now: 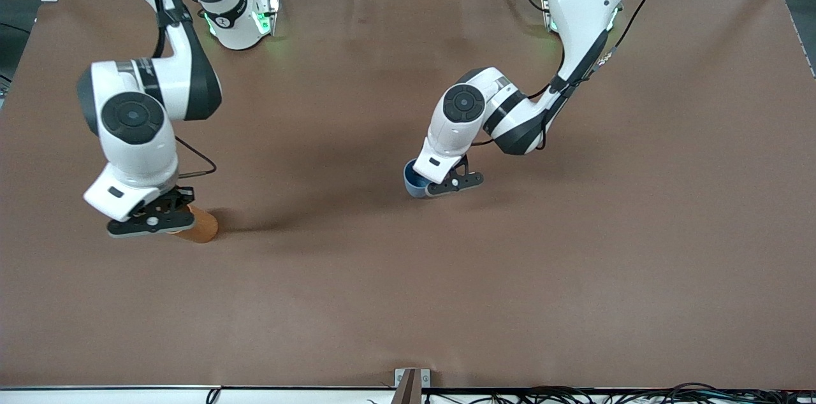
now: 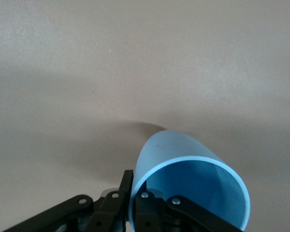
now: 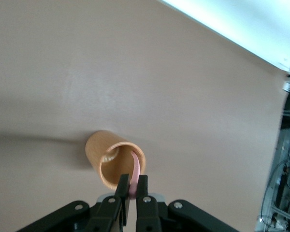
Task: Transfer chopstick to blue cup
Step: 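Drag the cup with the left gripper while the right gripper lifts the chopstick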
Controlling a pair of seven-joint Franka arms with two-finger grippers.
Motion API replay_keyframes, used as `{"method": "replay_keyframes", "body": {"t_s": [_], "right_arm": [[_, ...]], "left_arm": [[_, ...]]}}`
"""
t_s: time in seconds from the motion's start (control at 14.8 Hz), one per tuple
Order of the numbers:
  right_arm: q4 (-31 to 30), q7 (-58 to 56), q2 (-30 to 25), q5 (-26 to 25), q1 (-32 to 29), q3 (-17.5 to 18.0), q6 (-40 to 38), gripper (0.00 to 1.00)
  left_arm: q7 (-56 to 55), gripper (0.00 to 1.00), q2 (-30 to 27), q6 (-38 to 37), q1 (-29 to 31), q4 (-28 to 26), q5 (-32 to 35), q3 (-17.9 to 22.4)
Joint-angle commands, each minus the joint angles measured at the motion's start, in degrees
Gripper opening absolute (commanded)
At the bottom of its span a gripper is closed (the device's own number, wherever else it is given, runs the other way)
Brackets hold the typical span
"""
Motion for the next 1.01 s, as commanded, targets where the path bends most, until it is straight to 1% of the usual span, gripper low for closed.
{"method": "replay_keyframes", "body": {"t_s": [0.0,0.2,0.27,0.34,0.4,0.47,0.67,0.74,0.88,0.94], "right_arm": [[1.04,0.0,-5.03,5.69,-0.66,0.05,-4.91,0.02],[0.86,0.0,-9.43,12.12,-4.96,-0.13,-6.59,0.02],[0.86,0.0,-10.49,14.49,-6.8,-0.13,-6.77,0.02],[0.86,-0.08,-11.71,18.51,-8.82,-0.13,-7.29,0.02],[0.77,-0.26,-12.86,21.69,-10.23,-0.22,-7.99,0.02],[0.69,-1.13,-13.91,23.02,-11.2,-0.22,-9.05,0.02],[0.25,-2.9,-16.29,23.39,-14.54,-0.13,-9.84,0.02],[0.33,-2.9,-16.65,23.39,-15.16,-0.22,-10.54,0.02],[0.42,-2.64,-17.18,23.48,-15.08,-0.05,-10.99,0.03],[0.77,-2.46,-17.18,24.52,-14.56,0.39,-11.16,0.02]], "left_arm": [[-1.02,0.04,2.09,0.42,-0.59,2.18,3.5,0.87],[-1.98,0.06,2.62,0.59,-0.77,2.36,3.78,0.87],[-1.99,0.1,2.63,0.94,-0.77,2.36,3.86,0.87],[-1.99,0.38,2.63,1.03,-0.68,2.36,3.87,0.87],[-1.81,0.81,2.54,1.03,-0.5,2.36,4.21,0.87],[-1.81,1.0,1.93,1.03,-0.15,2.45,4.74,0.87],[-1.63,1.0,-2.54,-0.98,1.6,2.36,4.66,0.78],[-1.37,1.0,-5.08,-2.64,2.74,2.36,4.74,0.69],[0.9,1.0,-10.62,-6.59,6.95,2.19,4.66,0.17],[3.26,1.0,-12.73,-8.61,8.54,2.27,3.96,-0.01]]}}
